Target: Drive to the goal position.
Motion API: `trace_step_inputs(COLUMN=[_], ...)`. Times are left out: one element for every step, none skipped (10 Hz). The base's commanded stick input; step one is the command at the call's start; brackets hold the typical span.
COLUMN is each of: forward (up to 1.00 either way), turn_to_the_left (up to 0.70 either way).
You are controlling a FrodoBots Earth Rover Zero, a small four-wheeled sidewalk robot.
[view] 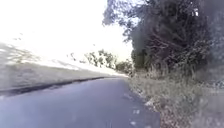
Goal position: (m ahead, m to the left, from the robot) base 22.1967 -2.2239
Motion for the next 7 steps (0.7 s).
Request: trace_step_inputs(forward=[0.7, 0.7, 0.7, 0.7, 0.7, 0.7, 0.7], turn_to_the_left=[0.0, 0.0, 0.0, 0.0, 0.0, 0.0, -0.08])
